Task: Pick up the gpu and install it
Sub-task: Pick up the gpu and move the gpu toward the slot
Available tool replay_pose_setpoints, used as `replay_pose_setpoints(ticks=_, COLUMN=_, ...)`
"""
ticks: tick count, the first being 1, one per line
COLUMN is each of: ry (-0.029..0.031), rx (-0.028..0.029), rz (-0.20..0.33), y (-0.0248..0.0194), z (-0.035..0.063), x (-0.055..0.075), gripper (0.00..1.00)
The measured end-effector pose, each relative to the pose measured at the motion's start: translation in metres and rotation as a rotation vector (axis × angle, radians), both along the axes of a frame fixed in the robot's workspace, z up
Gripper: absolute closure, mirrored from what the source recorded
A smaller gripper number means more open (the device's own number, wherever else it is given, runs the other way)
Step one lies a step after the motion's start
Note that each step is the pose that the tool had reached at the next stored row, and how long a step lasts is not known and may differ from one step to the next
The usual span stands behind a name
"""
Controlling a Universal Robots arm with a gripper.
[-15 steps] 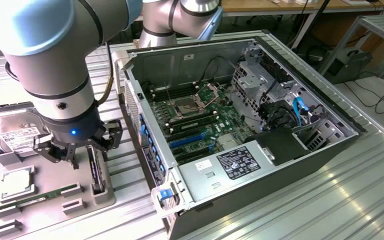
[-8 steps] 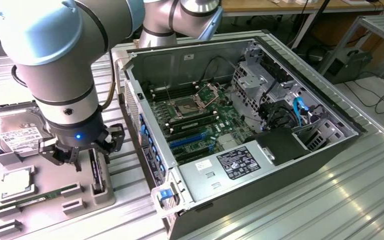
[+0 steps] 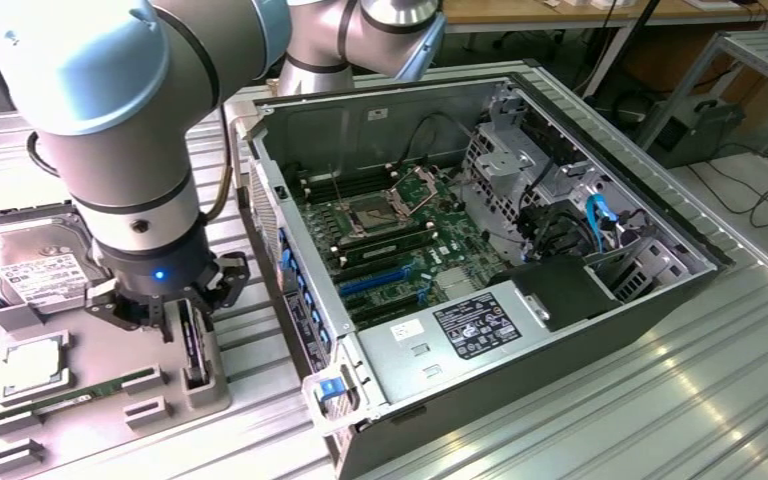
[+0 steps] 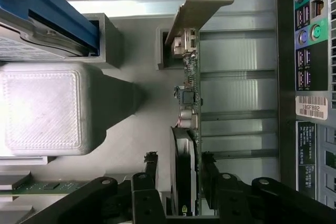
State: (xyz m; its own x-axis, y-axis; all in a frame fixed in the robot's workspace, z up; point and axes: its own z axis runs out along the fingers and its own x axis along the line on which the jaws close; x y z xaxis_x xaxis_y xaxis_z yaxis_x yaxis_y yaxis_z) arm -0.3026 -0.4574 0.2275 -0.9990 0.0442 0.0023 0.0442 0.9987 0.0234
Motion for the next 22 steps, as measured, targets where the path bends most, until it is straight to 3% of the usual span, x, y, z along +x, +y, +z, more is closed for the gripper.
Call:
replay_pose_setpoints(ticks=3, ry=-0.0001, rx=0.0001, rz=-0.001, y=0.0, z=-0.0001, x=0.0008, gripper=0.56)
replay_pose_setpoints(ticks=4, ry=-0.0001, rx=0.0001, rz=-0.001, y=0.0, z=-0.0001, x=0.0012, gripper=0.64)
replay_pose_setpoints(ticks=6, ry=0.0, rx=0.0, rz=-0.001, y=0.0, z=0.0, x=0.0017, gripper=0.65)
replay_pose_setpoints(ticks=7, ry=0.0, rx=0.0, rz=-0.001, y=0.0, z=0.0, x=0.0018, gripper=0.72)
replay_pose_setpoints(ticks=22, ry=0.0, rx=0.0, rz=-0.002, y=0.0, z=0.0, x=0.0024, gripper=0.73)
